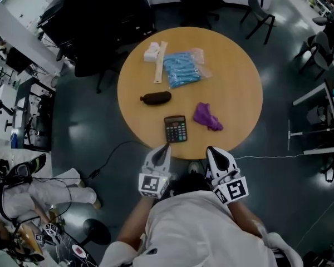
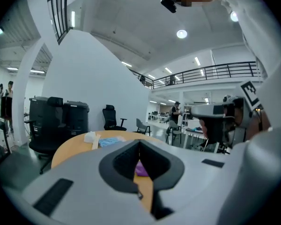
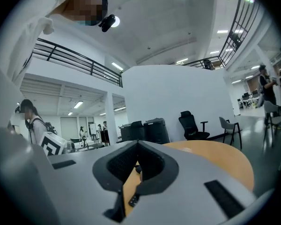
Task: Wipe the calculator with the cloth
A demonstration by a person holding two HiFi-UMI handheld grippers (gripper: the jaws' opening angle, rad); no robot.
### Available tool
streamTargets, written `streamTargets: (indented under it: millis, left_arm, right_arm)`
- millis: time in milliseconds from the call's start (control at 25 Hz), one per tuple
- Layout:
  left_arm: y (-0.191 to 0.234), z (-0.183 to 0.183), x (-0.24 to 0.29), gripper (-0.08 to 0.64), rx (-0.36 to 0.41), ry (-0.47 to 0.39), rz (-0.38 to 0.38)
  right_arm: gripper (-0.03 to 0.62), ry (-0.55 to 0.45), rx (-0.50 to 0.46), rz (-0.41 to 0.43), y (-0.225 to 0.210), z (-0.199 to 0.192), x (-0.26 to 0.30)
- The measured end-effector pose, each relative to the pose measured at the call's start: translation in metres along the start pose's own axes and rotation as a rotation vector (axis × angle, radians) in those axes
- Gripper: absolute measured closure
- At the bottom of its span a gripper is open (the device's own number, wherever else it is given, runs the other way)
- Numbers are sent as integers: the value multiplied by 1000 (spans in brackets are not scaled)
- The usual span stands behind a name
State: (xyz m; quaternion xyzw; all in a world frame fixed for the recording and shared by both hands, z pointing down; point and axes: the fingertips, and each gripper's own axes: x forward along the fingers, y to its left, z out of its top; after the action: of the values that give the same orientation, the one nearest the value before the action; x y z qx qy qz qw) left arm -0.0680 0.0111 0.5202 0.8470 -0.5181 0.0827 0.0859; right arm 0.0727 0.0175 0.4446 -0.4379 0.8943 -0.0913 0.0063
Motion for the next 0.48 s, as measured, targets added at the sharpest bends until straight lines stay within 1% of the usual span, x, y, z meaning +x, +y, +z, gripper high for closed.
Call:
streamTargets:
  millis: [80,160,240,280,360,440,480]
  left_arm:
    - [18,-12,21,552,24,49,-30]
    - [32,-27,45,552,65,113,-95]
    - [49,-49,71,552,86,201,-165]
    - [62,-61,85,551,83,245,-183]
    - [87,-87,112,551,60,345,-188]
    - [100,-120,128,544,33,458,-207]
    - [103,-134,137,523,24,507,-229]
  right_arm:
    - [577,9,2,24,-11,-1,12]
    - [577,22,9,32,-21,-4,19]
    - [577,37,16,29,-27,-8,24]
    - [577,44,21,24,-30,-12,28]
    - [577,68,48,4,-35,-22,32]
    - [577,102,92,-23,-37,-35,31]
    - [577,116,107,-31,-37,-39,33]
